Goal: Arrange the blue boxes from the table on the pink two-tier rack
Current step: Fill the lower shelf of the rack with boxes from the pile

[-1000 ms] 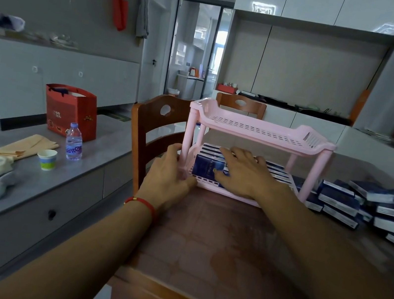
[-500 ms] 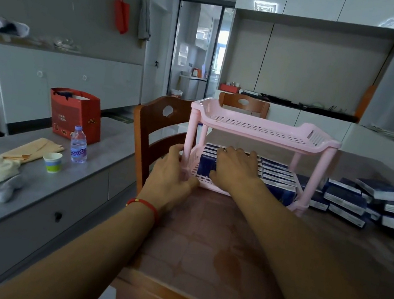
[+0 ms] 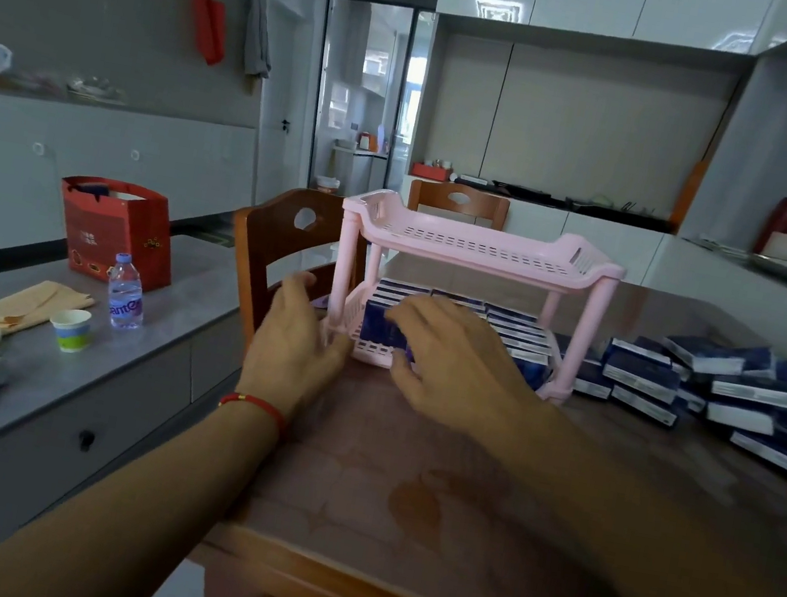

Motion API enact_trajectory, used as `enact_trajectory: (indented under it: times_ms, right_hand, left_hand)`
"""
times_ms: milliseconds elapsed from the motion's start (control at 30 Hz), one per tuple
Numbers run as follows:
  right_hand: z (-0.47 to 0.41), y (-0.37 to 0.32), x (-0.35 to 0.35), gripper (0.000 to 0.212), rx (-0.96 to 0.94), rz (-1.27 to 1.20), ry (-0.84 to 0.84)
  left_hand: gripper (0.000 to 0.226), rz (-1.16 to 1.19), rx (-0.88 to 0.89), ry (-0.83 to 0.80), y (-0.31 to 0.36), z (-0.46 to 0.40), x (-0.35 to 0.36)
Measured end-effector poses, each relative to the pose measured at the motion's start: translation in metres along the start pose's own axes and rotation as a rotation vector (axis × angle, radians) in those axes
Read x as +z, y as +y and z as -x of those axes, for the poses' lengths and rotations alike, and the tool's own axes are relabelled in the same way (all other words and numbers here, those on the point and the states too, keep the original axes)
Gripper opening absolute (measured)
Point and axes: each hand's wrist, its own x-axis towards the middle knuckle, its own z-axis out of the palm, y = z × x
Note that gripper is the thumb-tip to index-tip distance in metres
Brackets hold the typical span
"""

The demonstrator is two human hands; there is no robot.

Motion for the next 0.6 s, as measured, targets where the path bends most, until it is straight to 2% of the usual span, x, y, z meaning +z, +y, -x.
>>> enact_trajectory:
  times_ms: [67, 133, 233, 333, 467, 600]
  right_hand:
    - [0.036, 0.009, -0.011, 0.030, -0.172, 0.097, -0.022]
    - [0.073, 0.026, -0.022, 0.028, -0.224, 0.181, -0.088]
    - [0.125, 0.060, -0.043, 0.026, -0.124, 0.201, -0.195]
    - [0.170, 0.100, -0.064, 0.035, 0.066, 0.188, -0.262]
    - [0.227, 0.144, -0.084, 0.021, 0.269, 0.228, -0.197]
    - [0.264, 0.171, -0.082, 0.015, 0.470, 0.149, 0.089]
  left_hand:
    - [0.041, -0.060, 0.055, 0.086, 0.003, 0.004, -0.003]
    - [0.028, -0.118, 0.171, 0.071, 0.005, 0.008, -0.004]
    - [0.020, -0.189, 0.337, -0.043, 0.010, 0.013, -0.004]
    - [0.020, -0.255, 0.498, -0.183, 0.023, 0.023, -0.004]
    - [0.020, -0.249, 0.682, -0.376, 0.064, 0.044, 0.012]
    - [0.028, -0.219, 0.848, -0.485, 0.117, 0.072, 0.063]
